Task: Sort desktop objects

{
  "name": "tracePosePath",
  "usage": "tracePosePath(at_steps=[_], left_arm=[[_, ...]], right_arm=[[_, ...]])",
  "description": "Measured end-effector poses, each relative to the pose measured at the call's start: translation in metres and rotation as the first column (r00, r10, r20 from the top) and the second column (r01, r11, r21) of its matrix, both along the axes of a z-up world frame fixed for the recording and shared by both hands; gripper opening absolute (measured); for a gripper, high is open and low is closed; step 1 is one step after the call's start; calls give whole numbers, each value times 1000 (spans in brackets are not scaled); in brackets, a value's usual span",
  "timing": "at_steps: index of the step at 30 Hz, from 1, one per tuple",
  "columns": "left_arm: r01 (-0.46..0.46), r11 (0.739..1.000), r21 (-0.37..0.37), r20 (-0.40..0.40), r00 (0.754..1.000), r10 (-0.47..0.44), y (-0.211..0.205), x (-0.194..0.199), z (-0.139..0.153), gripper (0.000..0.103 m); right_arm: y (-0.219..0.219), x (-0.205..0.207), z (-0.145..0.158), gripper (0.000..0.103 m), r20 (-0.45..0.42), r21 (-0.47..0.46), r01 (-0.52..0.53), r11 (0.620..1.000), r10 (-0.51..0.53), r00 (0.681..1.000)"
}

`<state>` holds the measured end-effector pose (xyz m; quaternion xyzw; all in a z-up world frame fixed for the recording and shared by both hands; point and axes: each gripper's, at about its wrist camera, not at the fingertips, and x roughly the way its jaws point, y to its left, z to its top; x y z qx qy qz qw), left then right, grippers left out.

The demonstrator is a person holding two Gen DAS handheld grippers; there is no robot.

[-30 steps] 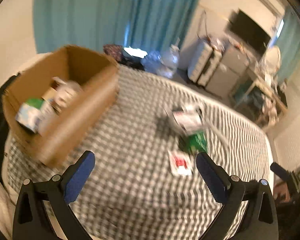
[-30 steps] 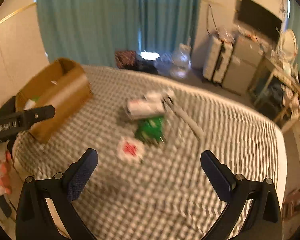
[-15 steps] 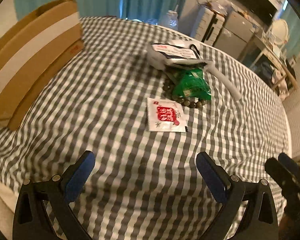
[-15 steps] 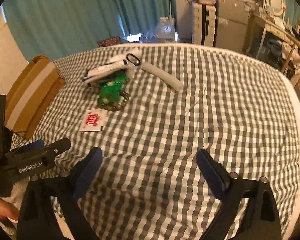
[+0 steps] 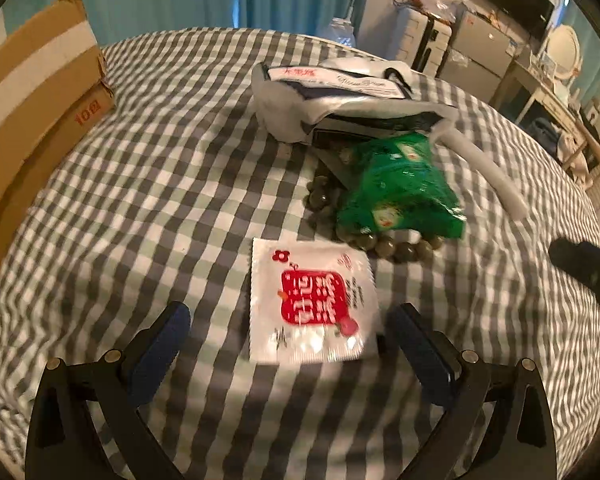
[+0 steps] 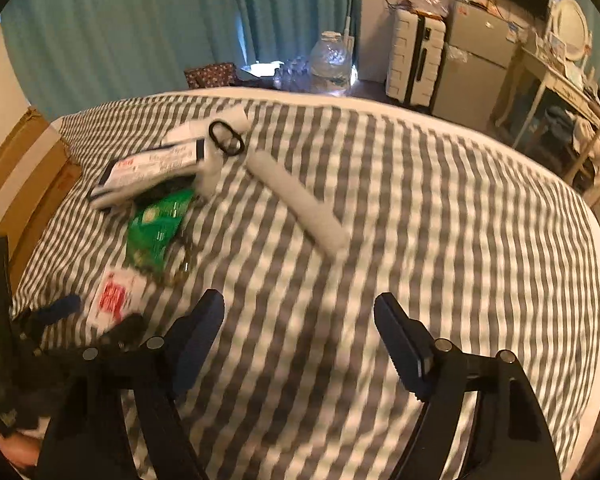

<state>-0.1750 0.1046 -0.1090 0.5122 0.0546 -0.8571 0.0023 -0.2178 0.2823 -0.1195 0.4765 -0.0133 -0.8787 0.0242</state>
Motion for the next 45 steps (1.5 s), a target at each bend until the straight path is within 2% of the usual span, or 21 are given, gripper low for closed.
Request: tracePosePath(at_steps=[4,6,9,11,12,13,15,16,17,18,19,20,24,27,28,35,39,45], left_arm=[[0,1000,-12,-35,999,0,1,-4,-4,103],[8,1000,-19,-31,999,-9,1,-5,-5,103],[15,1000,2,-55,998,-14,-2,0,-4,95],[22,1000,-7,-79,997,-22,-4,5,-2,80],[13,1000,-7,-97,995,-14,-6,8,1,61],[-3,1000,5,-114,994,3,-10,11,4,49],[-23,998,59,-112,993,29,-19,13,4,43],[-27,997,73,-110,993,35,-24,15,4,37],[-26,997,75,-113,993,34,-26,16,5,35],[-20,997,80,-110,993,29,-30,18,6,22],[-21,997,80,-108,994,29,-31,21,8,4],[-20,996,87,-100,995,28,-32,19,10,4],[-24,995,94,-99,994,33,-46,31,22,4],[-29,995,98,-105,994,39,-58,45,31,4],[-37,994,99,-108,993,47,-62,51,35,4],[-91,985,143,-86,991,104,-87,83,46,4],[-108,984,141,-98,988,123,-96,100,49,4],[-99,987,129,-74,991,109,-93,108,41,4]], right_arm=[[-3,-29,-7,78,-8,10,-17,1000,17,1000],[-3,-45,-12,78,4,-33,-36,999,36,999],[-5,-61,-19,77,-4,-56,-23,998,22,1000],[-8,-71,-31,72,31,-46,-1,999,2,1000],[-9,-75,-38,69,77,8,11,1000,-12,997],[-11,-77,-43,59,115,57,15,998,-21,993],[-10,-72,-43,49,136,79,33,996,-44,990],[-8,-68,-42,33,135,73,52,996,-61,989],[-6,-62,-39,24,134,79,77,994,-87,987],[-4,-56,-37,23,127,75,93,993,-102,987],[-2,-46,-33,22,112,52,113,992,-118,987],[-1,-36,-29,21,92,25,162,987,-163,982],[-8,14,-20,20,60,-83,188,979,-183,981],[-7,44,-23,9,111,-224,197,955,-175,978],[-7,52,-21,1,132,-259,203,944,-174,976],[-13,95,-6,1,113,-279,172,945,-145,983],[3,98,-3,1,102,-347,213,913,-189,977],[25,95,-19,1,146,-409,285,867,-247,958]])
